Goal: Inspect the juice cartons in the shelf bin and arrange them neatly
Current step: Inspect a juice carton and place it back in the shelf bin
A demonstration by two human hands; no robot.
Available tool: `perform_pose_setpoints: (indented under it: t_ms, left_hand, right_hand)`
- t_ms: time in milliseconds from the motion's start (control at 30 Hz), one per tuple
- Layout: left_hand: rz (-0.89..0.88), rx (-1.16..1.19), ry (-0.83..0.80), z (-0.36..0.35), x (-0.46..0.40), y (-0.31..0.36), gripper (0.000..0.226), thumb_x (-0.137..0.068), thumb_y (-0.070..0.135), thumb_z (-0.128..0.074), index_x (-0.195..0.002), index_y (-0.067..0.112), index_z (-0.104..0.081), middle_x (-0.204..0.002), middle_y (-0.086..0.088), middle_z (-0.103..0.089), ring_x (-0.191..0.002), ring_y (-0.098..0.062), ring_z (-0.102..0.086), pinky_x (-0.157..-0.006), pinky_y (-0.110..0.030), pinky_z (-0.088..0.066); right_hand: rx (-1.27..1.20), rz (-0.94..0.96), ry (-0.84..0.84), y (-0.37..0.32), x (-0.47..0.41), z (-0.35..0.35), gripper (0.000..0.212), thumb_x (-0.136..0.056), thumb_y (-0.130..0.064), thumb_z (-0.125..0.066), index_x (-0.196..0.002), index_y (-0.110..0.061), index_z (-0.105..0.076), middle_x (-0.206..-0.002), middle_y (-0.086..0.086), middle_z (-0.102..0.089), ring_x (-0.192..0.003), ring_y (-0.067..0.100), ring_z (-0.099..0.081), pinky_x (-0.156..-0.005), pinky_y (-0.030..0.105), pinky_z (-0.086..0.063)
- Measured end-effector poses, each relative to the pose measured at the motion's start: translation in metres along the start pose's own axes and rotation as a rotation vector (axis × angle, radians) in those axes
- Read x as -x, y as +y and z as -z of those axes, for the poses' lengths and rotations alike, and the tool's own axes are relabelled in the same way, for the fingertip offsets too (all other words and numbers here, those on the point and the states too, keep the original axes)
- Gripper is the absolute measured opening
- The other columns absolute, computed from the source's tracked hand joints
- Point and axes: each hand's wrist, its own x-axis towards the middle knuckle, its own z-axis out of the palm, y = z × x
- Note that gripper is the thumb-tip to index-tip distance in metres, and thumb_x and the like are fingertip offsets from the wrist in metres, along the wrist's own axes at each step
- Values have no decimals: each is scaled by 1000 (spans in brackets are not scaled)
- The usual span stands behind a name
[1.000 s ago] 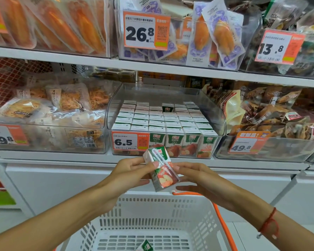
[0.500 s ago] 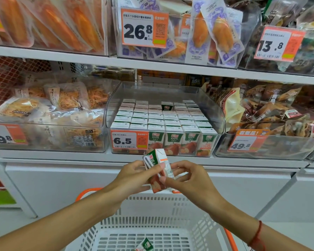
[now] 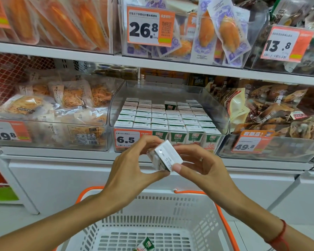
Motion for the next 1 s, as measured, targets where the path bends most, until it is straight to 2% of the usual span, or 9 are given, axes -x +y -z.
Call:
perform_pose_setpoints:
  t_ms: [167, 267, 400, 533, 600, 700, 800, 900, 1000]
  left_hand:
    - [-22, -23, 34, -3, 1, -1, 63, -66, 31, -88, -116, 42, -50, -116, 30, -62, -113, 3, -58, -90, -10, -47]
    - [-14, -6, 8, -4, 0, -3, 64, -68, 26, -88, -118, 42, -51, -118, 31, -60, -115, 7, -55, -91, -7, -44]
    - [168, 141, -17, -4, -2, -3, 66, -68, 28, -87, -119, 50, -51, -114, 31, -62, -110, 8, -57, -91, -11, -48]
    - [387, 343, -98, -3, -6, 1, 53, -70, 27, -85, -115, 42, -60, -108, 22, -69, -100, 5, -65, -76, -7, -50]
    - [468, 419, -154, -4, -5, 3, 47, -73, 28, -83, -112, 43, -61, -106, 21, -70, -95, 4, -68, -64, -3, -48]
    - [558, 443, -223, -4, -5, 7, 45, -74, 34, -81, -110, 51, -59, -102, 24, -68, -89, 11, -65, -55, -4, -47]
    - [654, 534, -343, 4, -9, 9, 48, -74, 39, -77, -119, 45, -61, -108, 8, -73, -93, -5, -71, -67, -14, -55]
    - [756, 722, -489, 16, -14, 9, 39, -83, 41, -71, -120, 30, -69, -112, -6, -73, -103, -21, -69, -89, -34, -57]
    - [827, 881, -540, 23, -19, 2, 52, -72, 37, -84, -119, 20, -70, -116, -13, -70, -109, -25, -67, -92, -37, -56]
  right_hand:
    - [42, 41, 1, 3, 0, -1, 29, -83, -27, -70, -112, -24, -68, -115, -11, -70, -112, 12, -65, -94, 27, -53]
    - [237, 107, 4, 4, 1, 1, 34, -88, -32, -67, -122, -32, -61, -122, -20, -64, -115, 6, -61, -94, 21, -50]
    - [704, 356, -48, 7, 5, 8, 60, -89, -37, -68, -142, -33, -40, -143, -22, -45, -130, 3, -47, -101, 21, -44]
    - [933, 321, -198, 13, 5, 9, 94, -80, -42, -76, -153, -38, -16, -159, -23, -13, -143, 1, -26, -104, 16, -36]
    - [970, 327, -202, 15, 4, 8, 100, -78, -44, -78, -154, -35, -15, -160, -18, -15, -143, 3, -25, -105, 18, -35]
    - [1008, 364, -160, 13, 4, 8, 98, -74, -48, -79, -153, -26, -24, -155, -7, -33, -136, 12, -41, -100, 27, -47]
    - [959, 360, -117, 10, 3, 8, 94, -75, -57, -73, -151, -23, -31, -151, -5, -41, -132, 11, -47, -101, 28, -48]
    - [685, 185, -48, 7, 1, 8, 86, -70, -64, -72, -144, -36, -39, -140, -18, -50, -124, -4, -49, -102, 17, -42]
    - [339, -55, 25, 7, -2, 9, 72, -64, -60, -77, -129, -38, -55, -122, -19, -65, -113, -2, -60, -98, 20, -47]
